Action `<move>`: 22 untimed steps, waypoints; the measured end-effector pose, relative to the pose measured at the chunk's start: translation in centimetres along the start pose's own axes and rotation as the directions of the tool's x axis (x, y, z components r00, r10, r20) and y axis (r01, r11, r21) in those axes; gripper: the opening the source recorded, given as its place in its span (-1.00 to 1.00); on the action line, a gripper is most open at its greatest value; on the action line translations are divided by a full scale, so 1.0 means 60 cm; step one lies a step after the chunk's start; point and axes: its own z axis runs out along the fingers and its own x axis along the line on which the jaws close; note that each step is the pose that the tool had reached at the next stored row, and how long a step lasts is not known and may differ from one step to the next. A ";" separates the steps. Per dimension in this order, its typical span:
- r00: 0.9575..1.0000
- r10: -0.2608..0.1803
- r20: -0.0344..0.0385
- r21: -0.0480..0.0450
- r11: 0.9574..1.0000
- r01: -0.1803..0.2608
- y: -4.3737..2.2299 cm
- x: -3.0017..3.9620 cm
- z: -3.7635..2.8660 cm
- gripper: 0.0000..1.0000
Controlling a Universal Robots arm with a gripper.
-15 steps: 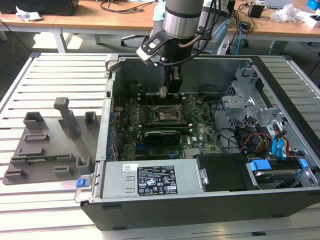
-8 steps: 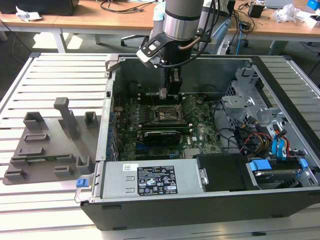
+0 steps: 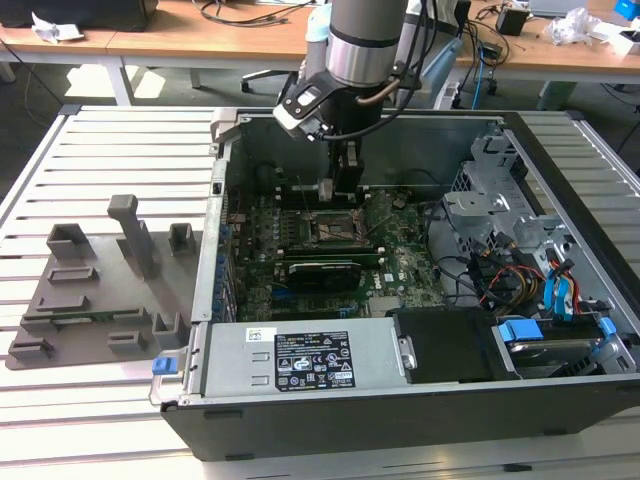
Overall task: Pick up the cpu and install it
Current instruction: 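Place the cpu into insertion slot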
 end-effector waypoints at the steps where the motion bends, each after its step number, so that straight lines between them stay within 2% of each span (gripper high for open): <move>1: 1.000 0.000 0.000 0.000 1.000 0.000 0.000 0.000 0.001 0.09; 22: 1.000 0.000 0.000 0.000 1.000 0.000 0.001 0.001 0.018 0.09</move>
